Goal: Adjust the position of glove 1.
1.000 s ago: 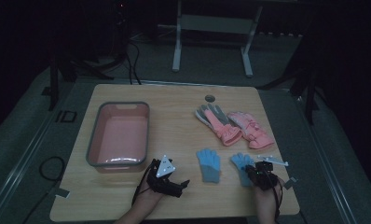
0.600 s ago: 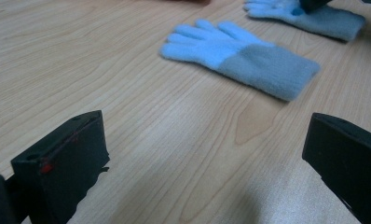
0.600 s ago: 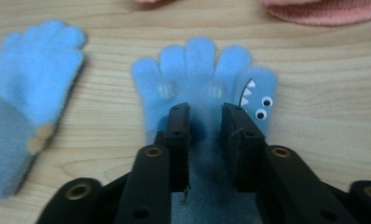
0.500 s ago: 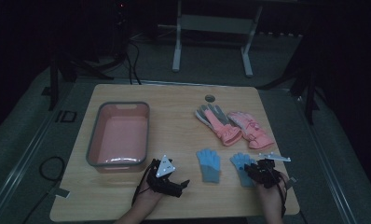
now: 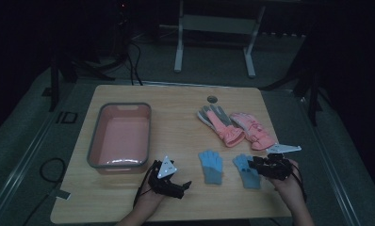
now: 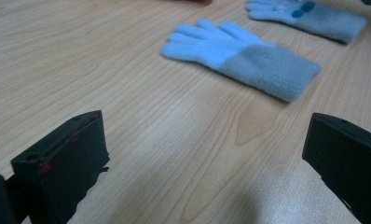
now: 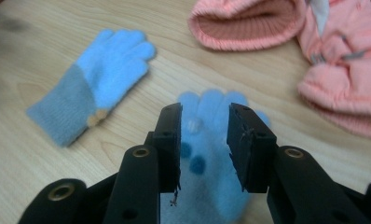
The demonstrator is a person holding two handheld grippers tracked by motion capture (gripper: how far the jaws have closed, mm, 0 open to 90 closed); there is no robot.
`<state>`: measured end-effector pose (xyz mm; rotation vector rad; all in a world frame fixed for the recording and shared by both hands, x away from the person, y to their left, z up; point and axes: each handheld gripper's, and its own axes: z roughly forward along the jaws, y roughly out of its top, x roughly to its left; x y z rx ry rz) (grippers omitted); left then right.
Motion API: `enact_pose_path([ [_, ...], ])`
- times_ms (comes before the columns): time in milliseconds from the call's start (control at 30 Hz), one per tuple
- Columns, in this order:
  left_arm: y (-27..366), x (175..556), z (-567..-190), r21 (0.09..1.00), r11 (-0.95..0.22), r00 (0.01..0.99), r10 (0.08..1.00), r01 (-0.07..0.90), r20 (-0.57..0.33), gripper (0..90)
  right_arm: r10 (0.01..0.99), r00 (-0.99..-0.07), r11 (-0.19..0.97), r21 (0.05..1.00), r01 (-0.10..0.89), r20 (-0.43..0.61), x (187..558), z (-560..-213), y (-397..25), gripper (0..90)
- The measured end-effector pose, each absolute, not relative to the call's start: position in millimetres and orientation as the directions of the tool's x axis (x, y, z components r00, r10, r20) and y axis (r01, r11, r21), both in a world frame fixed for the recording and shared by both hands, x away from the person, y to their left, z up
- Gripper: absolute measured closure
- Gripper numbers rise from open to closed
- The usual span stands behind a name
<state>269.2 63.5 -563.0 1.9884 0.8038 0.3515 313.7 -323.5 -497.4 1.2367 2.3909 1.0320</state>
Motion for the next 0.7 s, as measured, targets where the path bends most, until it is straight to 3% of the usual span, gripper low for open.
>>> enact_pose_path([
  [233, 63.7, 269.1, -563.0, 0.849, -0.350, 0.745, 0.663, 0.396, -0.074, 0.1, 0.715, -0.696, 0.494, 0.659, 0.568, 0.065, 317.5, -502.8, -329.4, 64.3],
  [700, 63.6, 269.3, -563.0, 0.848, -0.354, 0.747, 0.661, 0.395, -0.073, 0.1, 0.706, -0.706, 0.534, 0.615, 0.580, 0.053, 316.1, -537.9, -325.5, 66.4],
])
